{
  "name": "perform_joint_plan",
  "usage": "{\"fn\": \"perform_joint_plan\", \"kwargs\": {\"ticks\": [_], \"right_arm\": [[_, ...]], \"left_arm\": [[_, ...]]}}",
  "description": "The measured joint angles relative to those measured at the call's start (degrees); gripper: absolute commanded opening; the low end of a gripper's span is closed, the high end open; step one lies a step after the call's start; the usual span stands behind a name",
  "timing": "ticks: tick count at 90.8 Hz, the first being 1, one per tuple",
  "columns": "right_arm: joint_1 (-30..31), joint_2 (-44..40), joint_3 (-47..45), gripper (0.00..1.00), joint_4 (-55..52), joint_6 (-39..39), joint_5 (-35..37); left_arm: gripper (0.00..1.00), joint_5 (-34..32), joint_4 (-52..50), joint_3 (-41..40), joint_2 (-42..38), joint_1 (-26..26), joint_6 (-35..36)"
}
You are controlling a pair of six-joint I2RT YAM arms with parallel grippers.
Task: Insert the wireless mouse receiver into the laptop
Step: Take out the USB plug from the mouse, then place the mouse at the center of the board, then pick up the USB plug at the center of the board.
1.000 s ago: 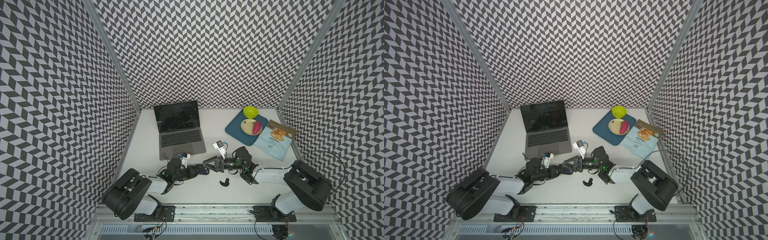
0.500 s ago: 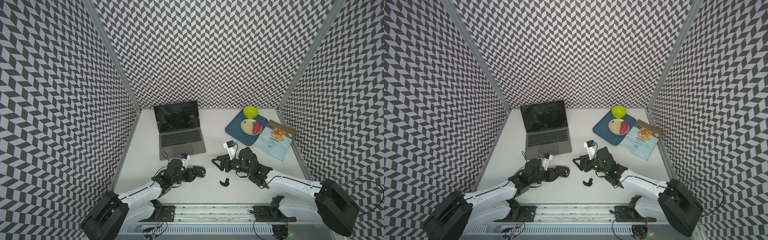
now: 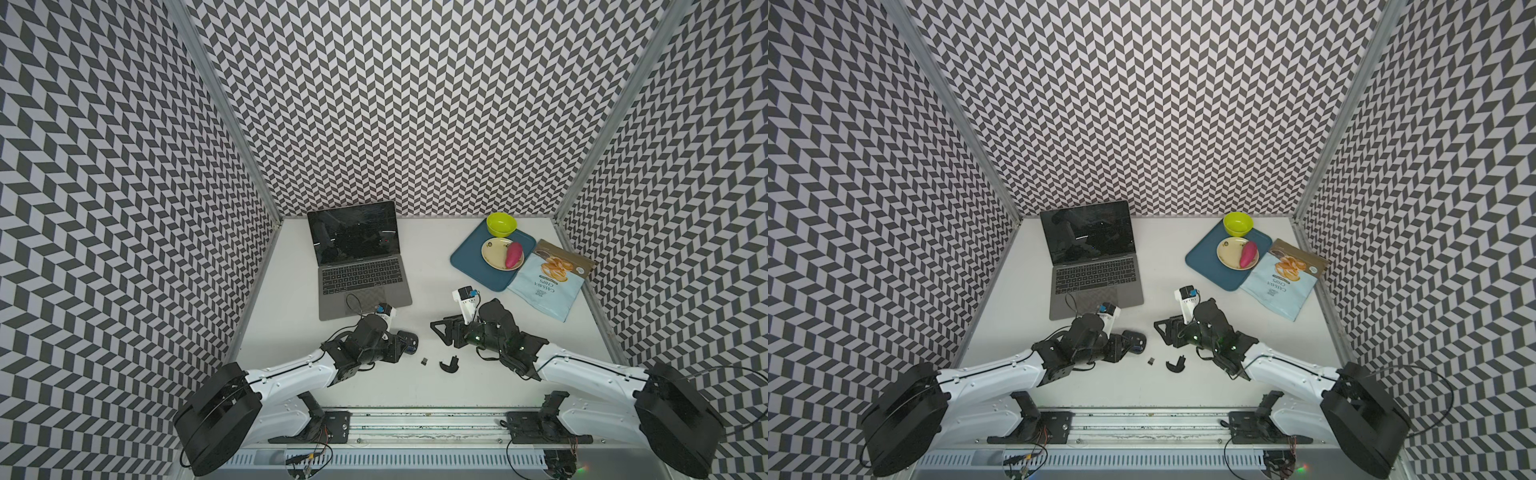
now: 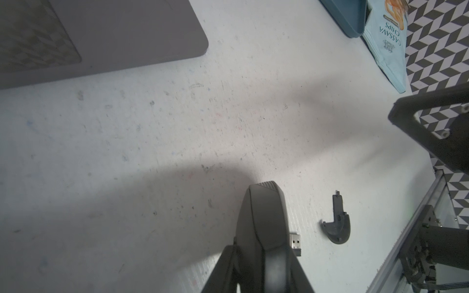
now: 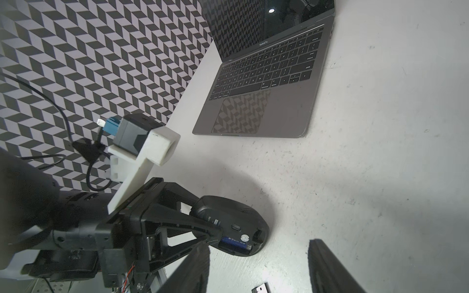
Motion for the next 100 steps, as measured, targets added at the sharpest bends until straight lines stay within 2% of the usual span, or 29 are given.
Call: {"fn": "perform_joint_plan", "kwargs": {"ticks": [5,27,42,55,69,84,100], "right_arm": [[0.0,-0.15,0.0,0.65,-0.55,-0.22,0.17],[0.15,-0.17,0.0,0.68,-4.66,-1.2,1.9],[0.94,-0.13,0.2,0.7,-8.48,-1.51,4.17],[4.28,0.52,3.17,0.67,-14.32,-1.09,8.5],[13.7,3.78,9.79,0.58,-22.88,1.33,15.47],[23.5,10.91,14.58,0.5,-29.81,6.62,19.58],[27.39,19.41,16.55,0.48,-33.62,9.46,20.65]], "left_arm": [[0.27,0.63,0.15,-0.96,-1.09,0.83,-1.29],[0.75,4.57,-1.38,-5.92,-7.17,6.84,-6.78],[0.98,4.46,-5.2,-5.79,-12.22,9.64,-6.49],[0.99,0.9,-11.41,-3.1,-17.09,11.76,-4.2],[0.97,-2.16,-14.82,2.08,-21.18,12.28,0.48],[0.97,-4.0,-15.67,4.7,-22.91,12.28,4.37],[0.97,-5.11,-17.27,4.7,-23.54,12.28,6.38]]}}
